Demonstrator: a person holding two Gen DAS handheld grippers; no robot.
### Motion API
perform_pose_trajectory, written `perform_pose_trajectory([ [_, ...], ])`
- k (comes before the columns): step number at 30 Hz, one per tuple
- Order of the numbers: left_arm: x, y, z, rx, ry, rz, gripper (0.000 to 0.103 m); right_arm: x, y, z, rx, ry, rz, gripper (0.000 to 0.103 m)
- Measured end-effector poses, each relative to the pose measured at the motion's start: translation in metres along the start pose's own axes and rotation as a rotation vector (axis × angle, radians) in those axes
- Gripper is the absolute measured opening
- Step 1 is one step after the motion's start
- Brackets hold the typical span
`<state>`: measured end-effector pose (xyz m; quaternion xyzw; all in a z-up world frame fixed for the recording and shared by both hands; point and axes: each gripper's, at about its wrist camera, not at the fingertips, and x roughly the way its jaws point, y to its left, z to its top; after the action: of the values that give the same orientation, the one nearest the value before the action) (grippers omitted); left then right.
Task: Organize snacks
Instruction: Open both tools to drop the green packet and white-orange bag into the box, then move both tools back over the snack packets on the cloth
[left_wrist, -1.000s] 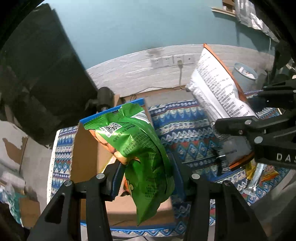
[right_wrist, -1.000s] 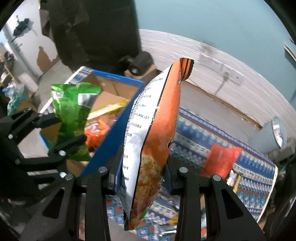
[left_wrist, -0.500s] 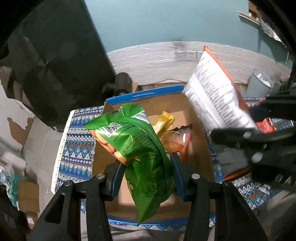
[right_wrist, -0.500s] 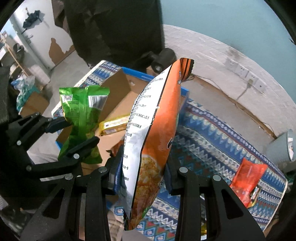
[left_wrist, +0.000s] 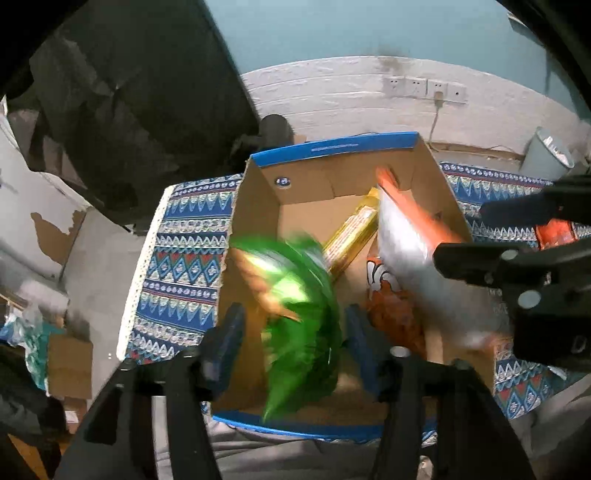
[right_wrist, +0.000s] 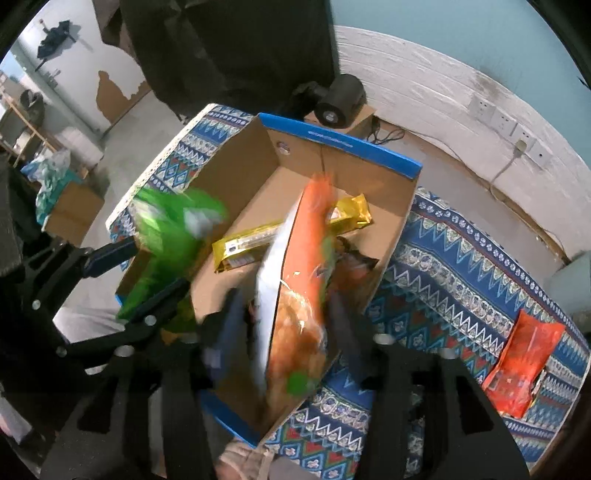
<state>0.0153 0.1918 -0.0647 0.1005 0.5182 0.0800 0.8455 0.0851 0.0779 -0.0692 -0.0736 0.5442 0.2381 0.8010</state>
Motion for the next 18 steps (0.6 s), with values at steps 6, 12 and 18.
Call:
perform_pose_trajectory([
  [6, -0.018, -0.002, 0.005, 0.003, -0.052, -0.008, 0.079, -0.015, -0.007, -0.001, 0.022, -0.035, -0.008, 0.062],
  [12, -0.027, -0.015, 0.006, 0.033, -0.063, -0.038, 0.079, -0.033, -0.021, -0.011, 0.032, -0.057, -0.037, 0.067],
  [18, -0.037, -0.038, 0.007, 0.081, -0.072, -0.082, 0.079, -0.05, -0.043, -0.029, 0.049, -0.062, -0.054, 0.067],
])
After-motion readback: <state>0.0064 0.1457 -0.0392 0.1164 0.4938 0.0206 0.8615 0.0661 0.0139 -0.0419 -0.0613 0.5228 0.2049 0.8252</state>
